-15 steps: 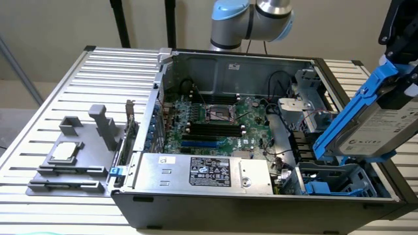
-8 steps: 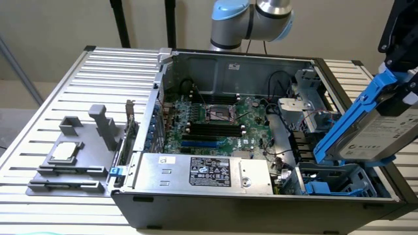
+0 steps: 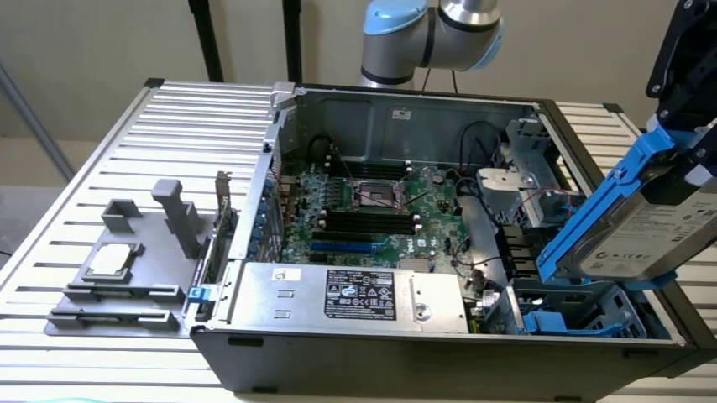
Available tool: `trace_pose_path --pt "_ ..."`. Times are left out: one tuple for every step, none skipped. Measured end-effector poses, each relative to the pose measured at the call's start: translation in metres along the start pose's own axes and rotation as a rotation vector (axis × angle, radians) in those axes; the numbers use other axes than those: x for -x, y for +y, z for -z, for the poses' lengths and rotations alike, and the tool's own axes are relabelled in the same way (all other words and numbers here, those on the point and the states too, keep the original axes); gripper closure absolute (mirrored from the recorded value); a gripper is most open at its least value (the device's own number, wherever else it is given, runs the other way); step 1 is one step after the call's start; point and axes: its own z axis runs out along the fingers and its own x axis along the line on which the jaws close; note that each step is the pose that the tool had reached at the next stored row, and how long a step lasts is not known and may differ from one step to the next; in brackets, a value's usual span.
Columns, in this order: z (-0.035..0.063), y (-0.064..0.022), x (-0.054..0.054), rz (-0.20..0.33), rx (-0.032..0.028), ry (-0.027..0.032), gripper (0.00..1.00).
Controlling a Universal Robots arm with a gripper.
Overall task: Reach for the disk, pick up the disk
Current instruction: 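Pick up the disk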
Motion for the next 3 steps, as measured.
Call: trace_pose_path --pt "0.0000 -0.0001 0.0000 0.000 0.0000 0.0000 0.67" --pt "0.0000 -0.0002 0.0000 0.000 0.0000 0.0000 0.67" --pt "0.0000 -0.0002 0.0000 0.000 0.0000 0.0000 0.67"
